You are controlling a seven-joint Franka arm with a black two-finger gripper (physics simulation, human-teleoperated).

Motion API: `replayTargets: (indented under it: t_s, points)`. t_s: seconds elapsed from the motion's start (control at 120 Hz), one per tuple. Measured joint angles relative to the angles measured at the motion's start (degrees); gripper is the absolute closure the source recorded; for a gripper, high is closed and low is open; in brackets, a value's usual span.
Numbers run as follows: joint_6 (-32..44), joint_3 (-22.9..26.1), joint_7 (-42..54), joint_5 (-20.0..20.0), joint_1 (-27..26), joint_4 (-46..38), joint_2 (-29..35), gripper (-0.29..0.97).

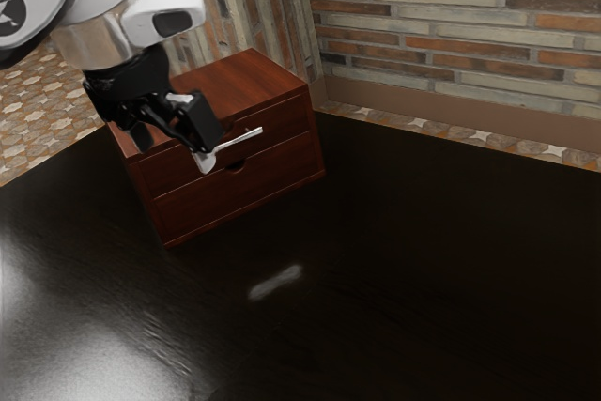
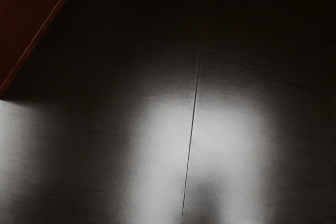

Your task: Pull the drawer handle with one arm to open the drawer

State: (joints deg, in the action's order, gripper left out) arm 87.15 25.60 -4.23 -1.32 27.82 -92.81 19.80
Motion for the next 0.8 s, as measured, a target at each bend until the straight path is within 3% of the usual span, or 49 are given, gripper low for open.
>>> replayTargets:
  t_s: [0.117,0.258,0.475,0.8]
  points:
    - [3.0,0.0,0.5,-2.7,0.1,-3.8,1.4,0.0]
    - [16.2,-1.7,3.3,-8.9,0.2,-20.5,5.0,0.0]
    - [31.3,-0.2,11.2,-11.6,0.2,-22.9,4.7,0.0]
    - [37.6,1.5,20.4,1.5,2.4,-22.7,2.6,0.0]
